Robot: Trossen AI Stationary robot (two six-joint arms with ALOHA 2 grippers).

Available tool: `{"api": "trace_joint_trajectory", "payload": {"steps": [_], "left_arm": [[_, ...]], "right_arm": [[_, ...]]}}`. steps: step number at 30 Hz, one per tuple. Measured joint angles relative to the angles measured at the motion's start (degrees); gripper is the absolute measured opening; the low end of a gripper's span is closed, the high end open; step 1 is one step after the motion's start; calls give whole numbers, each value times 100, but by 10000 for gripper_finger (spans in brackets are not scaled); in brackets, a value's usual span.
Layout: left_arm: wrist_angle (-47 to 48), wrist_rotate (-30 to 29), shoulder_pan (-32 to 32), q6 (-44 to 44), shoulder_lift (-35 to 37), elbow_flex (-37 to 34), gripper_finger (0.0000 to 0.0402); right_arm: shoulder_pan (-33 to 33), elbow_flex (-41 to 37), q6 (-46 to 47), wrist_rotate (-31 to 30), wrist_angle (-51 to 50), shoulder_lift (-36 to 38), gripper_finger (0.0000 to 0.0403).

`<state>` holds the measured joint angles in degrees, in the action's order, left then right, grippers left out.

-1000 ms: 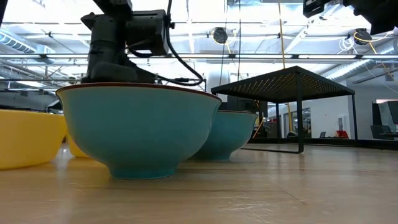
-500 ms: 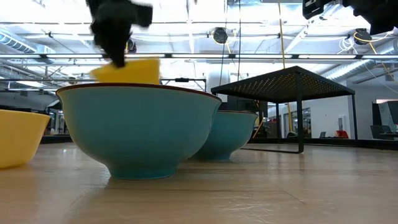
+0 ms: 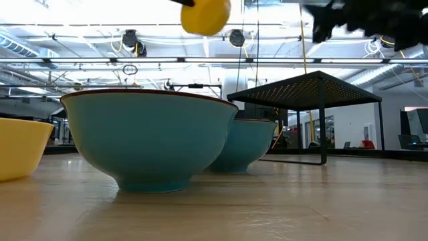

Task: Pick & Place Mini bowls
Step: Stack the top yellow bowl on the yellow bowl on the shelf

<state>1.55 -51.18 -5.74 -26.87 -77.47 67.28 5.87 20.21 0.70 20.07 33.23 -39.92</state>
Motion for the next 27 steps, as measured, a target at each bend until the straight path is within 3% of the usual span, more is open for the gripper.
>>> {"api": "trace_joint_trajectory", "payload": {"steps": [3, 6, 11, 20, 27], "left_arm": [[-1190, 42, 279, -1346, -366, -65, 3], [-2449, -16, 561, -2503, -622, -65, 3], [-3091, 193, 847, -2972, -739, -63, 3], [-3001, 413, 899, -3115, -743, -63, 4], [-2833, 509, 905, -2982, -743, -60, 4]], "right_arm": [[2, 39, -557, -1428, 750, -481, 194], [2, 461, -1224, -2445, 951, -980, 194], [2, 1202, -1807, -3771, 916, -1904, 195], [-206, 2300, -2684, -4148, 844, -3184, 223], [-299, 2882, -3540, -5319, 853, -3679, 223]]}}
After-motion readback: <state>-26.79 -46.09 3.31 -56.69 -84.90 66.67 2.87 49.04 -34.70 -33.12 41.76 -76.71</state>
